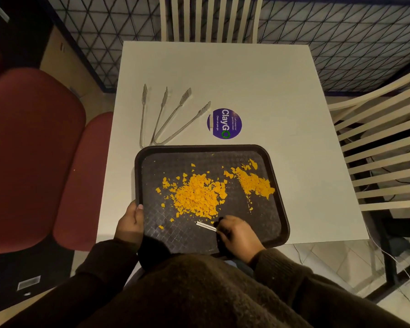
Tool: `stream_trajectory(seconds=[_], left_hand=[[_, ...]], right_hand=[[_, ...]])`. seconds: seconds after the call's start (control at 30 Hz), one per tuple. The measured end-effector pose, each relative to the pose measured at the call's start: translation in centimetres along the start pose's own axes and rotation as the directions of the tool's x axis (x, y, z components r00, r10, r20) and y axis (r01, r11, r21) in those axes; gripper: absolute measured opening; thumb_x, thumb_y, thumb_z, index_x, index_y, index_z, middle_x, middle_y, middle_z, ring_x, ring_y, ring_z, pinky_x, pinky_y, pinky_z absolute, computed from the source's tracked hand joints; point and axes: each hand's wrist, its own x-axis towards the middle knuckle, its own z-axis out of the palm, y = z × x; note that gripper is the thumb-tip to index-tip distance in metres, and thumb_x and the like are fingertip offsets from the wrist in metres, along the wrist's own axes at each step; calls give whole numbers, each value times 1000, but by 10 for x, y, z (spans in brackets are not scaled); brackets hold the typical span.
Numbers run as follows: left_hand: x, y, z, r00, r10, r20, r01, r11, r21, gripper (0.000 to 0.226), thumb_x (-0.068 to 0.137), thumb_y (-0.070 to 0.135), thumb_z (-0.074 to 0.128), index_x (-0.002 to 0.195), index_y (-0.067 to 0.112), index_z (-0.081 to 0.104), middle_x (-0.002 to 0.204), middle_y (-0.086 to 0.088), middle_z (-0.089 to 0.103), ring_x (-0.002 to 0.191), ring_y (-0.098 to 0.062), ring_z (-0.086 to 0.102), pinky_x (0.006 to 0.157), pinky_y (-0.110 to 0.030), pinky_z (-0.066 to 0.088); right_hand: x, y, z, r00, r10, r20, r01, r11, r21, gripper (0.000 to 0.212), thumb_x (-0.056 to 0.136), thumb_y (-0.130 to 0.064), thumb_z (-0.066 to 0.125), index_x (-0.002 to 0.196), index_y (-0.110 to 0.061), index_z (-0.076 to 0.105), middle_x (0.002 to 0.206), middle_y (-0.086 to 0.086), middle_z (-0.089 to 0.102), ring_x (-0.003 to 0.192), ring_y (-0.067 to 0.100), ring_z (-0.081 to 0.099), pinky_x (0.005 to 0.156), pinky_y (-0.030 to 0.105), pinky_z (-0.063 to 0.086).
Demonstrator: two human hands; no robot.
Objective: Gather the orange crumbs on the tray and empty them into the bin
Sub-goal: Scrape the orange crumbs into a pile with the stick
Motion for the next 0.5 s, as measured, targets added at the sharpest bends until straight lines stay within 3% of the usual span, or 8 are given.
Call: stream_trajectory(seconds=[0.2, 0.27, 0.37, 0.5], left_hand=[[-3, 2, -2, 1000, -18, 17, 18, 1000, -24, 36, 98, 20, 28, 119, -3, 45, 115, -25, 58, 109, -38, 52, 90, -36, 38], [-3, 1, -2, 1000, -20, 23, 21, 999, -34, 35, 98, 20, 28, 119, -2, 46, 115, -24, 58, 110, -38, 52, 89, -35, 38], [-2, -2, -1, 1000, -23, 7, 23, 999, -27, 39, 98, 22, 28, 126, 0, 44, 125, -23, 55, 119, -39, 48, 100, -41, 37], [-2, 1, -1, 1000, -26, 1, 26, 999, -38, 37, 98, 20, 29, 123, 0, 46, 121, -23, 57, 116, -39, 50, 99, -41, 37]], right_hand=[[31, 18, -9, 986, 76, -149, -76, 997, 8, 9, 86, -5, 56, 84, -5, 66, 87, 9, 62, 83, 24, 56, 77, 35, 48], [41, 26, -14, 964, 167, -208, -163, 986, 37, 9, 87, -7, 56, 85, -7, 65, 88, 7, 61, 83, 20, 54, 79, 34, 49], [53, 34, -21, 912, 331, -241, -315, 944, 103, 9, 88, -8, 55, 86, -7, 63, 90, 9, 60, 83, 23, 56, 78, 35, 48], [59, 38, -25, 835, 472, -283, -429, 880, 204, 5, 86, -8, 56, 84, -8, 61, 87, 10, 62, 82, 26, 58, 72, 29, 43]])
